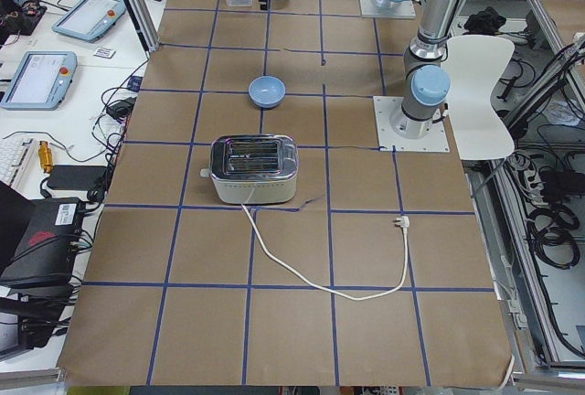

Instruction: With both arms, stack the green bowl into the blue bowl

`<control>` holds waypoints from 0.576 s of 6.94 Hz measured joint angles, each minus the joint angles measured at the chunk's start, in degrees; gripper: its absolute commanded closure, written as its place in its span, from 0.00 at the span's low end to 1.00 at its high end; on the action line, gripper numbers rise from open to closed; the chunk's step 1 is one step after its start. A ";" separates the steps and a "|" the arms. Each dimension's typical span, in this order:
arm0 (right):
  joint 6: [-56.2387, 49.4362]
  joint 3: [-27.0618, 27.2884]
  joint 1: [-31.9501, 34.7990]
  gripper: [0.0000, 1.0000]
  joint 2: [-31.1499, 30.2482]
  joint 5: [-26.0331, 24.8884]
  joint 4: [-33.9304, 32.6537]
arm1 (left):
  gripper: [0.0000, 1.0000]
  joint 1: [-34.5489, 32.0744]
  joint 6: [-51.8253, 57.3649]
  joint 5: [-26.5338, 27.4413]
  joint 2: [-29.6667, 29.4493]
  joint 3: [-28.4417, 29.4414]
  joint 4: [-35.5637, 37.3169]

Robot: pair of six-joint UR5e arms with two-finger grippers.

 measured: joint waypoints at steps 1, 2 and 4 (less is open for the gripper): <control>-0.02 0.01 0.00 0.00 0.00 -0.04 0.00 | 0.00 0.00 0.01 -0.02 -0.03 0.03 0.00; -0.06 0.05 0.00 0.00 0.00 -0.13 0.00 | 0.00 0.00 0.05 -0.06 -0.15 0.19 0.00; -0.08 0.16 0.00 0.00 0.00 -0.15 -0.06 | 0.00 0.00 0.14 -0.08 -0.32 0.46 -0.02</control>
